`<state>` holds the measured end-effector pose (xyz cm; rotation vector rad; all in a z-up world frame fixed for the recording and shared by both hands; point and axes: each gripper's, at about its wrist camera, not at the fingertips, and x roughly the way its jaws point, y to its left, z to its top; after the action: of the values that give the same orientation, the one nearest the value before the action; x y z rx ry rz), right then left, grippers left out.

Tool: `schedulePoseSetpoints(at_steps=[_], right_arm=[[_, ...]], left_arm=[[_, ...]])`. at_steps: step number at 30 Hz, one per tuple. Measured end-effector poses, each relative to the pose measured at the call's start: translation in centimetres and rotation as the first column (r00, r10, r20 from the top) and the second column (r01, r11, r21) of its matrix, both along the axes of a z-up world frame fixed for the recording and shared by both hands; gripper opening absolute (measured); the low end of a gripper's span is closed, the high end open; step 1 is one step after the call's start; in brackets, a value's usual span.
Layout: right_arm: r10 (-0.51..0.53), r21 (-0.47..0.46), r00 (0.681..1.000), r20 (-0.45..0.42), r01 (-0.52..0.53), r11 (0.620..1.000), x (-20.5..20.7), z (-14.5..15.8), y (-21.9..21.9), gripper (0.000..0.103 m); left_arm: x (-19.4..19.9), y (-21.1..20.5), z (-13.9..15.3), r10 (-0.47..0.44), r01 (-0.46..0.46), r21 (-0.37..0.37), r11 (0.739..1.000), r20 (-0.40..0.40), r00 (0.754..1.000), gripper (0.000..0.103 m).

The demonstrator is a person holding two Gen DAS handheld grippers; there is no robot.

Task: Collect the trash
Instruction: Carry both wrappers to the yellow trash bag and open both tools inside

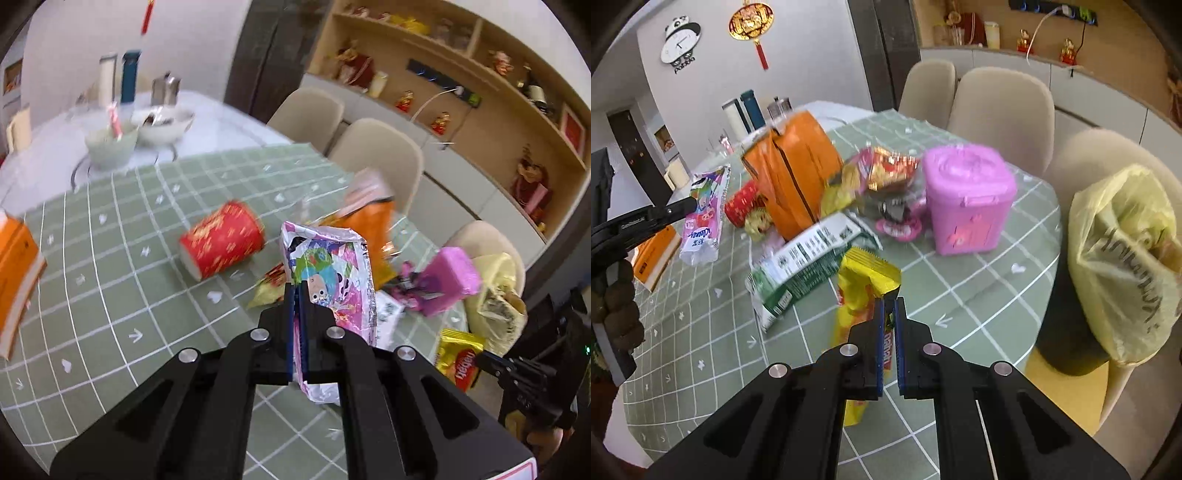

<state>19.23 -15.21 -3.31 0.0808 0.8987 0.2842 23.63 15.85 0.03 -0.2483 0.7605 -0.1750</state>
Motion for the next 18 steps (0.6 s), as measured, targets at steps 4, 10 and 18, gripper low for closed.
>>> schedulePoseSetpoints(at_steps=[4,10,18], right_arm=[[-0.009,-0.003,0.999,0.040,0.009,1.000,-0.4,2.2,-0.9,0.007],[-0.029,-0.005,0.992,0.122,0.030,1.000,-0.7,5.6,-3.8,0.007],[-0.110,0.006,0.975,0.195,0.111,0.994,-0.9,8.6,-10.4,0.007]], left_arm=[[-0.8,-2.3,2.7,-0.035,0.034,0.021,0.999,0.047,0.998,0.002],[-1.1,-7.1,5.9,-0.110,0.107,0.036,0.994,0.108,0.988,0.002],[0.1,-14.0,7.4,-0.185,0.186,0.002,0.983,0.116,0.976,0.002]])
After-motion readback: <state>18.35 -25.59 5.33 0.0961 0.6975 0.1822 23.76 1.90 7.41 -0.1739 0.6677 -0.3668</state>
